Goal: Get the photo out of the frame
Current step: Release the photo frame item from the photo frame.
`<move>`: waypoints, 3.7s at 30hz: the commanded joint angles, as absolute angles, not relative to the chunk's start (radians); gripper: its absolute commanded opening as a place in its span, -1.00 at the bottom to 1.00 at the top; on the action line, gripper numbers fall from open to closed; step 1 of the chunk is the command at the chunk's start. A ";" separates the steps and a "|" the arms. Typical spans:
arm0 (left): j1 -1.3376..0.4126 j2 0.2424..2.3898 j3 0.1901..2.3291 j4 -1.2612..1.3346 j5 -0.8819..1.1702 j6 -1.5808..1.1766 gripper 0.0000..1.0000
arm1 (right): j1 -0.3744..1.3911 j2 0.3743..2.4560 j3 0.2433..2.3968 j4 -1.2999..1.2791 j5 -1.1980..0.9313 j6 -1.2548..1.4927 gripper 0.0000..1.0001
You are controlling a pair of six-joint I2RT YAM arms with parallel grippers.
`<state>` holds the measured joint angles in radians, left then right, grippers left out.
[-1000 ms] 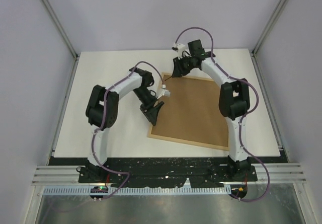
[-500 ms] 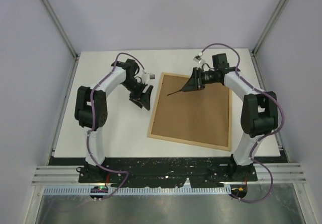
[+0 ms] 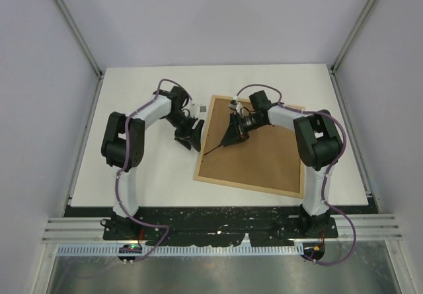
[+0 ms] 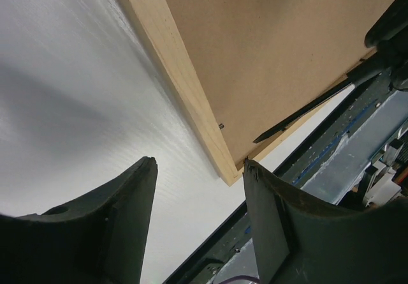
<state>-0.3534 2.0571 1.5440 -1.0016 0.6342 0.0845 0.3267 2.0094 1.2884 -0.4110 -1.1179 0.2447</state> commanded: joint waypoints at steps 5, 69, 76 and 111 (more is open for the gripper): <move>-0.402 2.074 1.545 -0.956 0.566 0.032 0.15 | 0.347 2.054 1.258 -0.364 -1.098 0.264 -0.85; -0.416 2.166 1.565 -0.968 0.607 -0.032 -0.64 | 0.364 2.011 1.226 -0.239 -1.141 0.229 -0.85; -0.417 2.169 1.571 -0.965 0.611 -0.038 -0.64 | 0.362 2.014 1.204 -0.190 -1.108 0.251 -0.85; -0.423 2.178 1.534 -0.917 0.511 -0.109 -1.00 | 0.477 2.083 1.140 -0.045 -1.109 0.396 -0.85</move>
